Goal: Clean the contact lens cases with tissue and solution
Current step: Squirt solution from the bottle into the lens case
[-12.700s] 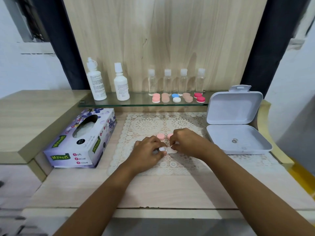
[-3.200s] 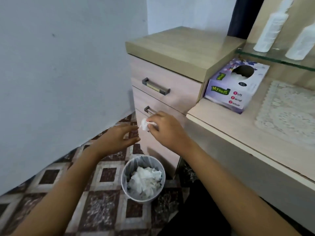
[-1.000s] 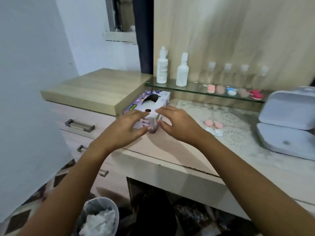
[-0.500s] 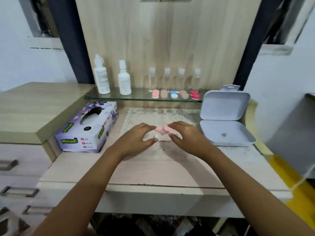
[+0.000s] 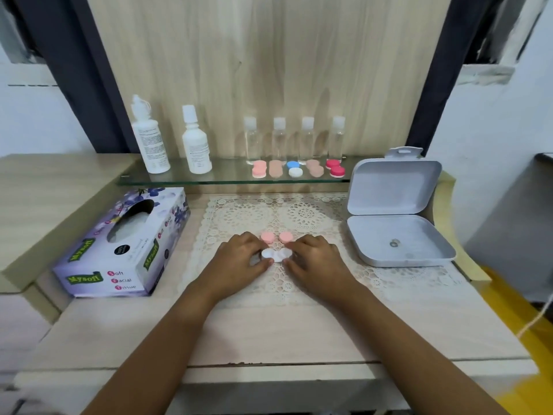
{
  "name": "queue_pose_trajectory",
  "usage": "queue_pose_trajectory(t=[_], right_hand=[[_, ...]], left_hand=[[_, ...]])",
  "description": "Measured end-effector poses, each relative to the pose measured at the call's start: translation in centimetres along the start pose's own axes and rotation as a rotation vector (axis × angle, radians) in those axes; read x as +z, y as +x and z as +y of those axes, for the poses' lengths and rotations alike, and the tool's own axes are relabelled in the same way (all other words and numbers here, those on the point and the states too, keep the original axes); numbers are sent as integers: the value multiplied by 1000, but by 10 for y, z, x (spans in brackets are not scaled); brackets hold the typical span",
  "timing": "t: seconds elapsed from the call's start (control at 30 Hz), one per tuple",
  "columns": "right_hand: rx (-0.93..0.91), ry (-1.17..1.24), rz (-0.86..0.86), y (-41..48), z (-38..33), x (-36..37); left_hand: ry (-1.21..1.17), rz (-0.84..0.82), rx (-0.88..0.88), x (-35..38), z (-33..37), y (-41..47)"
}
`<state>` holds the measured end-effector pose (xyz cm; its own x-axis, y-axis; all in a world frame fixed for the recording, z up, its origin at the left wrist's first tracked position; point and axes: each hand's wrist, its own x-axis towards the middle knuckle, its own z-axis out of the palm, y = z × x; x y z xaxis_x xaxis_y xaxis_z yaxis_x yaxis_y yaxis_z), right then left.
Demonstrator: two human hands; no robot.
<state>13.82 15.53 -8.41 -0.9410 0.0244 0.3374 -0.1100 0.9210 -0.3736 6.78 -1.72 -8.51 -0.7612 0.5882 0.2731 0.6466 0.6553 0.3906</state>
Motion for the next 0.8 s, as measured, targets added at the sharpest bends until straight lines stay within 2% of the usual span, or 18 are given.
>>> queue_pose_trajectory(t=[0.23, 0.33, 0.47, 0.57, 0.67, 0.8], right_hand=[[-22, 2, 68, -1, 5, 7], [-41, -17, 83, -3, 8, 10], [-42, -19, 105, -2, 8, 11], [-44, -16, 120, -2, 8, 11], [-43, -18, 130, -2, 8, 12], [-44, -30, 138, -2, 9, 13]], left_hand=[[-60, -13, -31, -5, 2, -2], [-152, 119, -79, -20, 7, 3], [-189, 461, -176, -55, 6, 35], [-231, 658, -331, -84, -7, 67], [-253, 707, -468, -106, -25, 95], [-388, 665, -524, -117, -44, 119]])
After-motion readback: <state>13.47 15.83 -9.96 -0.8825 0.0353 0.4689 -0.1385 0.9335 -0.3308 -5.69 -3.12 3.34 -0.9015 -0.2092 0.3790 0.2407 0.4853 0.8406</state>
